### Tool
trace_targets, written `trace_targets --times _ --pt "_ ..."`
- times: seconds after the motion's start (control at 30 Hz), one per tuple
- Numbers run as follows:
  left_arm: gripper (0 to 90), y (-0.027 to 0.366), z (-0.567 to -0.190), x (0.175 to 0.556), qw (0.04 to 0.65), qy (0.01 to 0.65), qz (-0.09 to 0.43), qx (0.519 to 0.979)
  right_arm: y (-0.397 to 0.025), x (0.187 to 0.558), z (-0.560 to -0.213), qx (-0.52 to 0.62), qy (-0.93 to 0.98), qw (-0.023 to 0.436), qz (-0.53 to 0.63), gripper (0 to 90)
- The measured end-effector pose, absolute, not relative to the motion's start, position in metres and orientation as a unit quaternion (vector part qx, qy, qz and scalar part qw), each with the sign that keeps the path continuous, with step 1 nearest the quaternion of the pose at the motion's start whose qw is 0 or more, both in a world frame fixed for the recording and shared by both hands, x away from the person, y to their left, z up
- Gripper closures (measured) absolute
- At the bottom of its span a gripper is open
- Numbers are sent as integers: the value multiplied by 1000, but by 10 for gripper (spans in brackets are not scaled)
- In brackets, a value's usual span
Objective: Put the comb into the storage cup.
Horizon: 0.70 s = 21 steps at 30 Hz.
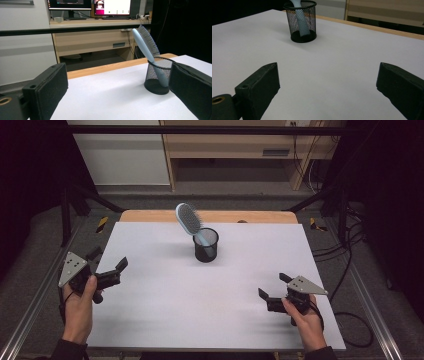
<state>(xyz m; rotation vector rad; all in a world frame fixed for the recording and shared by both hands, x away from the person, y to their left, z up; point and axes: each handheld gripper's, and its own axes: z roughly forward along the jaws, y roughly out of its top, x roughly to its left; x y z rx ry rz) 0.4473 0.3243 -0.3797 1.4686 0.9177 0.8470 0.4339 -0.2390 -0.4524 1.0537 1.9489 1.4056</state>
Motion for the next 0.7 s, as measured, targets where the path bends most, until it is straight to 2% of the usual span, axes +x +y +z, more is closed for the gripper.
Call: trace_targets --times 0.7 --pt "22 336 -407 426 574 386 350 631 -261 427 -446 384 708 259 532 51"
